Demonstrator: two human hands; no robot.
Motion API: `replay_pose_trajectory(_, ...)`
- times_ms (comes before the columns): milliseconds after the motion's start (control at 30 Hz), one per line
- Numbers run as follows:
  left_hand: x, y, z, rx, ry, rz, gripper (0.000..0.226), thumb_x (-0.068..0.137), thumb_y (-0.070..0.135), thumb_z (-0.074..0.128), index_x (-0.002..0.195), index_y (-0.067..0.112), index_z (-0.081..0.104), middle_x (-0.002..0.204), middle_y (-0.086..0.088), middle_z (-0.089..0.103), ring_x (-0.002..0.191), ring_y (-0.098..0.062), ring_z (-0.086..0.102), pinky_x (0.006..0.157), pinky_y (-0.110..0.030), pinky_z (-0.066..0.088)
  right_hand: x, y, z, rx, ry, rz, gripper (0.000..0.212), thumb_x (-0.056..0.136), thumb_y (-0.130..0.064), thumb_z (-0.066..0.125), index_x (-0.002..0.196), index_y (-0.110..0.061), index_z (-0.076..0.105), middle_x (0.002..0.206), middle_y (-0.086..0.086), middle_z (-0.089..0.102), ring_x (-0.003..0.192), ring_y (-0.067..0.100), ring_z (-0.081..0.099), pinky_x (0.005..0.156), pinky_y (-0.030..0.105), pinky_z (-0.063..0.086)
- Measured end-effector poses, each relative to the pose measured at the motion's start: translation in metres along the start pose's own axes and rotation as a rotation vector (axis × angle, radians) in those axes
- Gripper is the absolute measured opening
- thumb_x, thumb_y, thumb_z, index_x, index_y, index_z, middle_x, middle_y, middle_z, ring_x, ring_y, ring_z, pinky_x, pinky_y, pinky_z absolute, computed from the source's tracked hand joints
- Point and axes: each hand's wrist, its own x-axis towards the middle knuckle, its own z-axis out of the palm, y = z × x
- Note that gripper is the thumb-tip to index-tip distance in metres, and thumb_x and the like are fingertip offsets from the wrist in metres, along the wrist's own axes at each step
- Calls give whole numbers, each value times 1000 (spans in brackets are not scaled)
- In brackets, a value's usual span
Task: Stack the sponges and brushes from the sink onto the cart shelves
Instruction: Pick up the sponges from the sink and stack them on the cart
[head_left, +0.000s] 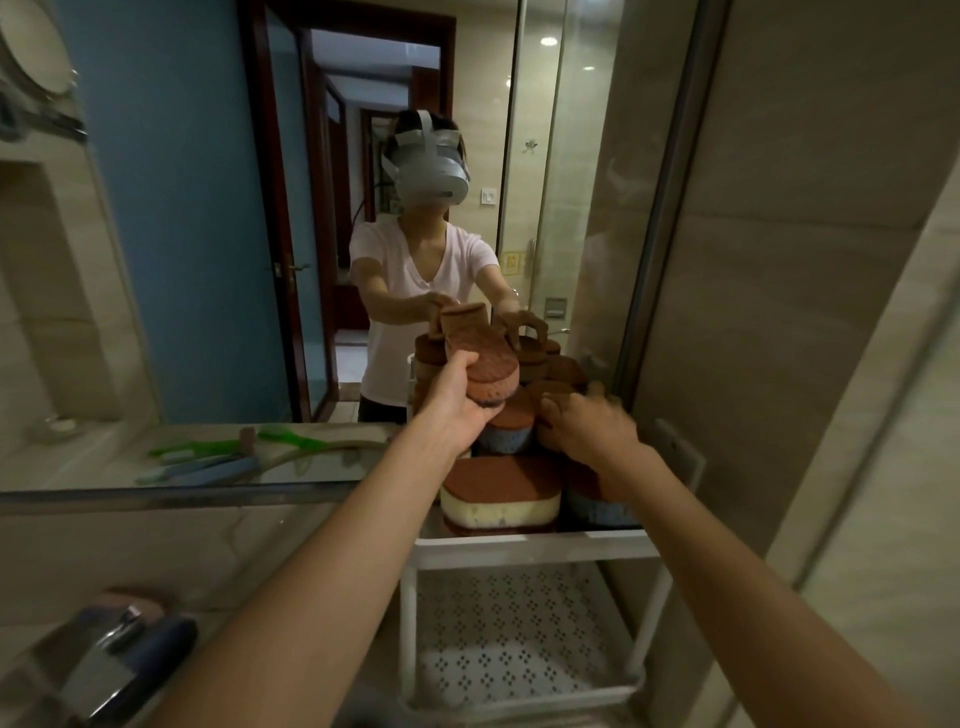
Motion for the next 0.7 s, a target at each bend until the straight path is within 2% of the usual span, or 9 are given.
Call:
replay_pose_trajectory(67,-2,2,2,36,-14,5,43,94,18,45,136,10,42,137,-16,51,126,-29,49,104,-43,40,-1,4,-4,41,34,-15,29,92,-39,38,115,-25,50,132,18,46,123,40,38,101,52,33)
replay_pose_trajectory(200,-4,1,12,227,-1,44,42,93,18,48,134,9,45,130,-14,57,113,-27,57,82,-37,50,-21,1,-19,605,396,-172,32,92,-18,47,123,-18,53,126,7,55,113,23,52,93,32,41)
replay_pose_trajectory(300,-9,-2,27,355,-57,27,41,93,21,48,133,10,48,126,-13,62,99,-23,63,63,-30,51,-32,-3,-29,730,341,-320,35,88,-17,58,122,-19,50,116,-2,53,106,13,52,84,18,43)
replay_pose_trajectory(367,-13,-5,37,419,-134,5,40,96,27,41,133,12,49,128,-11,60,104,-22,60,69,-30,50,-31,2,-30,739,315,-292,32,87,-25,61,116,-17,50,108,-4,54,97,12,54,73,14,43)
replay_pose_trajectory(467,-21,-7,46,459,-295,-25,46,100,34,28,138,11,42,132,-11,54,112,-24,56,88,-35,46,-30,14,-31,819,393,-208,29,84,-30,65,104,-15,51,104,0,59,94,17,60,72,25,52)
replay_pose_trajectory(533,-22,-10,49,470,-322,-7,49,101,34,24,140,6,36,140,-13,46,128,-28,46,104,-37,37,-29,22,-31,786,474,-148,32,85,-26,65,111,-12,53,105,-2,58,97,16,59,71,24,48)
replay_pose_trajectory(567,-20,-12,50,529,-297,48,49,102,32,24,140,4,36,139,-12,46,130,-28,43,106,-37,35,-28,27,-30,761,494,-111,37,86,-26,64,118,-12,53,107,-2,58,99,14,57,73,22,45)
replay_pose_trajectory(633,-14,-14,46,916,-179,273,44,101,29,25,138,8,37,137,-12,48,125,-30,46,101,-39,39,-26,34,-27,739,495,-33,43,88,-30,60,128,-17,51,115,2,61,104,16,59,77,23,44)
replay_pose_trajectory(700,-5,-19,35,1491,-143,465,44,101,30,24,140,15,35,144,-12,41,133,-31,37,103,-41,33,-26,40,-20,704,514,27,38,90,-42,54,121,-19,59,111,6,67,103,22,62,81,29,47)
